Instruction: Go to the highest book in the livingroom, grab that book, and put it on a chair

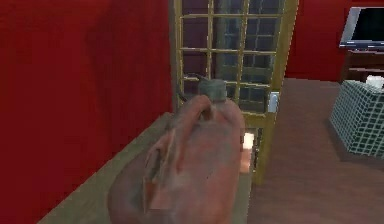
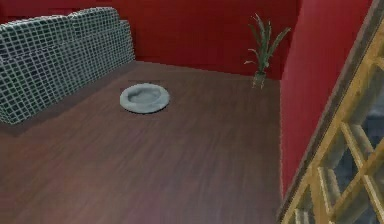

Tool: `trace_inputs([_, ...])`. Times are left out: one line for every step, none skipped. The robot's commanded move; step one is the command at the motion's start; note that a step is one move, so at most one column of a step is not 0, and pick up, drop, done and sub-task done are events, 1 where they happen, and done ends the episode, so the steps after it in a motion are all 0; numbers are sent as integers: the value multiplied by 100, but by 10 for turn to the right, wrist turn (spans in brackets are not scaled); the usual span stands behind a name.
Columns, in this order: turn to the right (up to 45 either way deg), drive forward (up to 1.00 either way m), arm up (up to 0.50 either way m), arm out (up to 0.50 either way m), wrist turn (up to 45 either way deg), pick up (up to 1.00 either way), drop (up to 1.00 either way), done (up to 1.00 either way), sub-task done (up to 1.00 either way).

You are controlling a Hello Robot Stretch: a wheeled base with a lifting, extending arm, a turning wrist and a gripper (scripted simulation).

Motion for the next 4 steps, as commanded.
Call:
trace_inputs([450,0,0,0,0,0,0,0,0])
trace_inputs([450,0,0,0,0,0,0,0,0])
trace_inputs([270,0,0,0,0,0,0,0,0])
trace_inputs([0,20,0,0,0,0,0,0,0])
